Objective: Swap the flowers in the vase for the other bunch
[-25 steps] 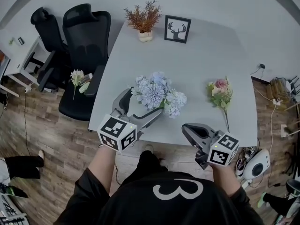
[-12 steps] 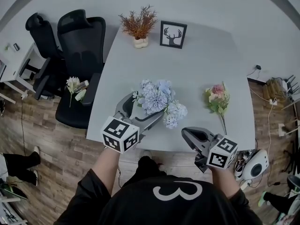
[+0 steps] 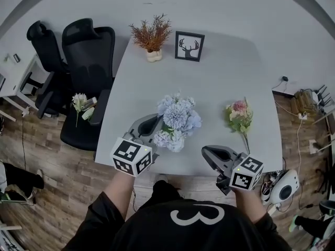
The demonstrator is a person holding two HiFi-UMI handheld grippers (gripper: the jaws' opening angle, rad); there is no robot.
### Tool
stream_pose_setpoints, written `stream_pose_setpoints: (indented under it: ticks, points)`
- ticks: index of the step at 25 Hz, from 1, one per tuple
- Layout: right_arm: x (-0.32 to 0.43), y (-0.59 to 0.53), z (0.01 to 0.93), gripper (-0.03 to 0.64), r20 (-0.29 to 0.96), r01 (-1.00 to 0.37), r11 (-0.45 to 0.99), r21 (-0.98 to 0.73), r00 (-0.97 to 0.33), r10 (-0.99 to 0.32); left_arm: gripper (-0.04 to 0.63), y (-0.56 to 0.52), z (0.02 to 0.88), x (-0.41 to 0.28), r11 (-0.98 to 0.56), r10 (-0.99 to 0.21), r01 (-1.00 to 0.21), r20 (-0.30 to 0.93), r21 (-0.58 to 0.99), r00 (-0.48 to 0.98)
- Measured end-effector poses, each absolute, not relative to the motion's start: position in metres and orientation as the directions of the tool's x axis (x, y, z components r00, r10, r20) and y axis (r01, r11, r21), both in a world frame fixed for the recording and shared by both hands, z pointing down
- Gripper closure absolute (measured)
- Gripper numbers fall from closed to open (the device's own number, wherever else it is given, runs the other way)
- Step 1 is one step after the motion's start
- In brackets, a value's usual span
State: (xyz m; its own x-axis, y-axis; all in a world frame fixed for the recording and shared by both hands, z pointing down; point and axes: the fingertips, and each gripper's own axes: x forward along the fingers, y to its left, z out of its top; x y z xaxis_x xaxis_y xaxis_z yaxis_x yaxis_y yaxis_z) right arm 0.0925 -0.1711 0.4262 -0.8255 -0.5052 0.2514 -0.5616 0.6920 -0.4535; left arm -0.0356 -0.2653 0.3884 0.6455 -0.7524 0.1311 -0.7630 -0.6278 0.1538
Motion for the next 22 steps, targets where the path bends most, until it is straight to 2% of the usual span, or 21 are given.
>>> stream_pose_setpoints:
  ticks: [22]
  points:
    - [0.093, -0.168, 0.407, 0.609, 0.205, -0.543, 0.709, -0.450, -0.836, -0.510, 0.586, -0.271, 0.297, -0.044, -0.614, -0.783, -0.759, -0.050, 0.216, 0.620]
